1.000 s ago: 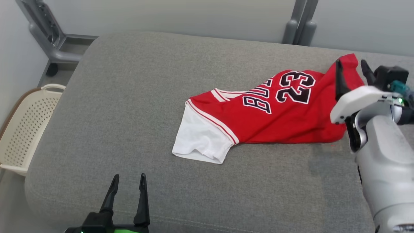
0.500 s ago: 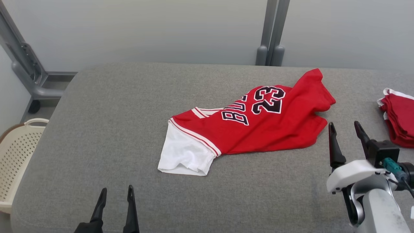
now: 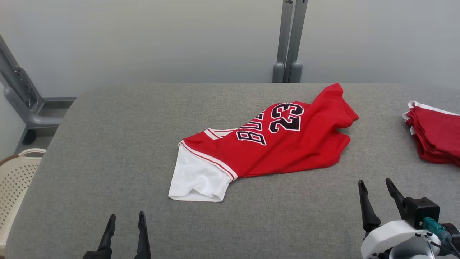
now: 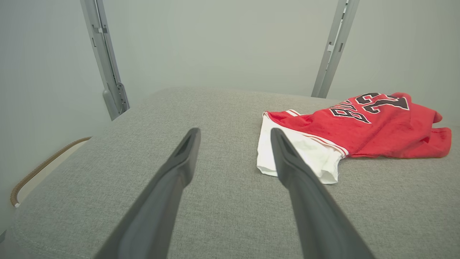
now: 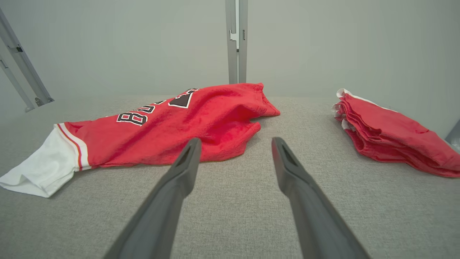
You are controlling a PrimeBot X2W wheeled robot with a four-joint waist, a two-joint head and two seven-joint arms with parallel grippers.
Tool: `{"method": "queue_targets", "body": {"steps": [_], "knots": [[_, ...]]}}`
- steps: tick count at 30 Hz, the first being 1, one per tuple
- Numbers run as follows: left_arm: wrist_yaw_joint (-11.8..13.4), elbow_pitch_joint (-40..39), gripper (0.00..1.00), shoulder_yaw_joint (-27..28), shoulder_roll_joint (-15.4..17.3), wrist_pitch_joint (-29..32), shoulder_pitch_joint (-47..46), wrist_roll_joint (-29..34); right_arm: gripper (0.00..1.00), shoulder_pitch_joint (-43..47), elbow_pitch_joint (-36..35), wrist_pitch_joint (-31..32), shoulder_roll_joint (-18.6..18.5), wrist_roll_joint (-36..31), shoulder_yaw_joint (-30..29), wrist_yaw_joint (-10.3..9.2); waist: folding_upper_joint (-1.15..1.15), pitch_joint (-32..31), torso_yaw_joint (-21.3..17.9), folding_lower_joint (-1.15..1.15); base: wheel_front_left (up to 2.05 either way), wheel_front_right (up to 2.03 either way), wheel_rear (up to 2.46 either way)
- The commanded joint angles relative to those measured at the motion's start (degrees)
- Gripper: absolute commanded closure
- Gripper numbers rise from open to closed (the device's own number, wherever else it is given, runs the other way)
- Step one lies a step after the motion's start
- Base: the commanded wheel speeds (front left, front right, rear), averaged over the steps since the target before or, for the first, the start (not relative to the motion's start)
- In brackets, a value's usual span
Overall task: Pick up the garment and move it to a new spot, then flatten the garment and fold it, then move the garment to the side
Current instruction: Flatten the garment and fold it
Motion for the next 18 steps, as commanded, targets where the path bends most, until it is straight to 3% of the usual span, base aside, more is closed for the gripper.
{"method": "queue_targets", "body": {"steps": [1,9,18], "knots": [[0.1,0.0,0.0,0.2,0.1,0.0,0.5,0.0,0.0,0.7,-0.7,0.2,-0.1,0.4,0.1,-0.05,0.0,0.1,-0.3,0.0,0.0,0.0,0.0],[-1.0,2.2,0.0,-0.4,0.2,0.0,-1.4,0.2,0.0,0.6,-3.1,1.2,-0.1,1.2,-0.3,-0.05,0.0,1.1,-1.7,0.0,0.0,0.0,0.0],[-4.2,9.9,0.0,-2.3,2.8,5.2,-13.6,0.5,0.0,-0.3,-4.7,1.9,-0.1,1.5,1.8,-0.05,0.0,3.9,-7.3,0.0,0.0,0.0,0.0]]}}
